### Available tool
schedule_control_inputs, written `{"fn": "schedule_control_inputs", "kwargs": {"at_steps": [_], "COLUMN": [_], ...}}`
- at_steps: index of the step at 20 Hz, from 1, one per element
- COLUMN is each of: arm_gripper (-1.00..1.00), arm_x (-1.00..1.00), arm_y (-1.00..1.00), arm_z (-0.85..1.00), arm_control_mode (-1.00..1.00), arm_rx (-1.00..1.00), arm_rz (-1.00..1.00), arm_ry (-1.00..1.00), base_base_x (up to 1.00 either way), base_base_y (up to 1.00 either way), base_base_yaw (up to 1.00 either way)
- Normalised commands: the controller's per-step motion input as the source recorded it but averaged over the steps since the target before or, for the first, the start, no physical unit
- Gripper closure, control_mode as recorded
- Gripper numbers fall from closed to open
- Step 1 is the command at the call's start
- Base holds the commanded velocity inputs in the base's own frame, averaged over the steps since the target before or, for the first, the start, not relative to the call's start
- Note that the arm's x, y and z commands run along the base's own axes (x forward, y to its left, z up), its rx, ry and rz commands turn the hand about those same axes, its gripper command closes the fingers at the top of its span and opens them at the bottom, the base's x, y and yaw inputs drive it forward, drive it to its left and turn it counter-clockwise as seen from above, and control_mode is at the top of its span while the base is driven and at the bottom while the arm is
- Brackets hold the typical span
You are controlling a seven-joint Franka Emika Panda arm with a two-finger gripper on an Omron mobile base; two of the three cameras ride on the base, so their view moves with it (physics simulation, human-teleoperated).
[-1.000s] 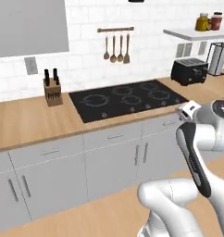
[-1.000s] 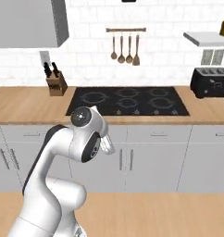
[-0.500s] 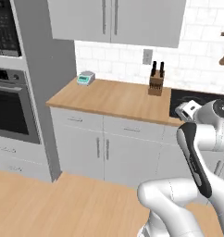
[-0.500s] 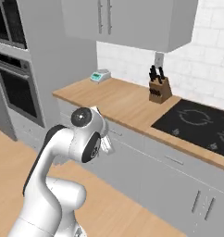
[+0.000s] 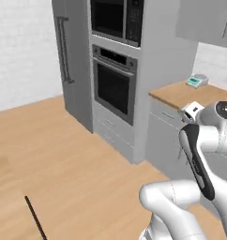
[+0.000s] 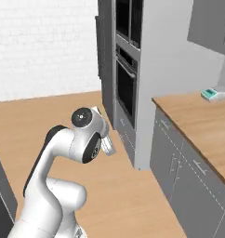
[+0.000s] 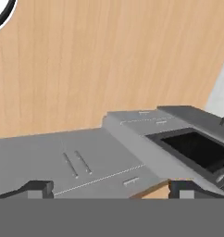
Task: Pick up the knife from the drawer and place it on the cutting board. Then place the meat from the plate to the cutting board.
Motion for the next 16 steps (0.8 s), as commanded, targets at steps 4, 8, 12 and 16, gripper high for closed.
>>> {"fn": "schedule_control_inputs", "kwargs": {"at_steps": [4,8,12,16], "arm_gripper": [-1.00,-1.00,-1.00,-1.00], "arm_x": [0.00,0.00,0.00,0.00], "arm_y": [0.00,0.00,0.00,0.00], "arm_z": [0.00,0.00,0.00,0.00], "arm_control_mode": [1.00,1.00,1.00,1.00], "arm_rx": [0.00,0.00,0.00,0.00], "arm_rz": [0.00,0.00,0.00,0.00], "arm_ry": [0.00,0.00,0.00,0.00], "base_base_x": [0.00,0.00,0.57,1.00], "base_base_y": [0.00,0.03,-0.02,-0.28], "base_base_yaw": [1.00,0.66,0.06,0.25]}}
